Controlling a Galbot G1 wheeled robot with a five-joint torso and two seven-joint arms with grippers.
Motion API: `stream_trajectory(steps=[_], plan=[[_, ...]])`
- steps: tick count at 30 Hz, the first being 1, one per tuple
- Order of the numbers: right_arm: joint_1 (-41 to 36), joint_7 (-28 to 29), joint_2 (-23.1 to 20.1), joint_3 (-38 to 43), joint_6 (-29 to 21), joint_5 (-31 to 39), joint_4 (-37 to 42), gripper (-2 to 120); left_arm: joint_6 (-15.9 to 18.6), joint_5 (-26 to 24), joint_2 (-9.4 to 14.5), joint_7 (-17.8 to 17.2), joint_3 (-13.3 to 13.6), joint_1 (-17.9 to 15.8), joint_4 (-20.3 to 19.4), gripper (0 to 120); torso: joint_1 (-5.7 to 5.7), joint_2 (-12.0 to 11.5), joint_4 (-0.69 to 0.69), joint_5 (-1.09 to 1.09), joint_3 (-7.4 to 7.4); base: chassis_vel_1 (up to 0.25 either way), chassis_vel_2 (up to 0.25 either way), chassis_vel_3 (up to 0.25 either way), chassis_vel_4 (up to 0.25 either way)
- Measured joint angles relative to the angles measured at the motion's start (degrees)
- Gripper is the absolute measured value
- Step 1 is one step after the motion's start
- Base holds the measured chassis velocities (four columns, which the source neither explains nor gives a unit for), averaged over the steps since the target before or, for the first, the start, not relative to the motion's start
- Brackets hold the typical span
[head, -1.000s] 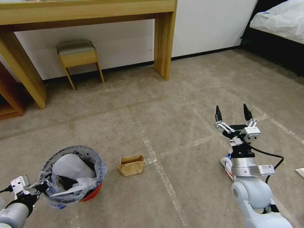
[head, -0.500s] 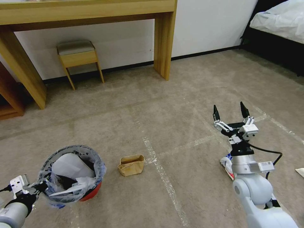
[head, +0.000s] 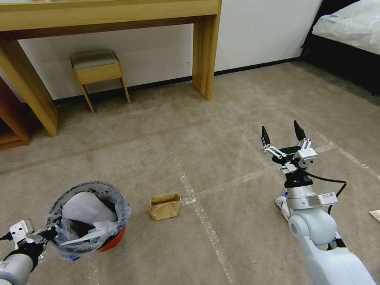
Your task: Pick up the trash bin and place the garbage on the floor into it.
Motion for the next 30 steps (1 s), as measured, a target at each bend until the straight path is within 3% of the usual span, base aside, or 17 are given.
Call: stream_trajectory(steps=[6, 8, 9, 12, 13, 22, 26, 30], plan=[[3.33, -0.07, -4.97, -5.4, -1.55, 0.44, -0.83, 100, 0.0, 0.15, -0.02, -0.01, 0.0, 0.22, 0.06, 1, 0.0, 0.0, 0.0, 0.0, 0.0, 0.0, 0.0, 0.0, 0.0], [6.97, 1.43, -10.62, -13.22, -5.83, 1.48, -0.87, 100, 0.03, 0.16, 0.2, -0.01, 0.1, 0.36, -0.04, 1, 0.0, 0.0, 0.02, -0.01, 0.0, 0.0, 0.0, 0.0, 0.0], [6.97, 1.43, -10.62, -13.22, -5.83, 1.48, -0.87, 100, 0.03, 0.16, 0.2, -0.01, 0.1, 0.36, -0.04, 1, 0.0, 0.0, 0.02, -0.01, 0.0, 0.0, 0.0, 0.0, 0.0], [10.3, 2.89, -15.84, -20.21, -12.35, 3.68, 0.11, 100, 0.25, 0.15, 0.75, -0.23, 0.64, -0.26, 0.0, 1, 0.0, 0.0, 0.03, 0.0, 0.0, 0.0, 0.0, 0.0, 0.0], [16.35, 4.97, -20.9, -30.96, -17.58, 5.95, -0.82, 100, 0.53, -0.02, 1.64, -0.41, 1.81, -1.19, 0.64, 1, 0.0, 0.0, 0.01, 0.01, 0.0, 0.0, 0.0, 0.0, 0.0], [27.68, 6.98, -25.15, -48.37, -29.24, 11.06, -1.09, 100, 0.65, -0.32, 2.43, -0.37, 2.13, -1.53, 1.15, 1, 0.0, 0.0, -0.01, -0.01, 0.01, 0.0, 0.0, 0.0, 0.0], [32.26, 7.56, -25.22, -53.64, -31.53, 12.79, -1.46, 100, 0.65, -0.41, 2.43, -0.34, 1.97, -1.5, 1.14, 1, 0.0, 0.0, 0.0, -0.02, 0.0, 0.0, 0.0, 0.0, 0.0], [40.95, 8.2, -23.68, -66.03, -35.33, 16.03, -3.41, 100, 0.65, -0.56, 2.32, -0.34, 1.71, -1.51, 1.08, 1, 0.0, 0.0, 0.02, 0.01, 0.01, 0.0, 0.0, 0.0, 0.0]])
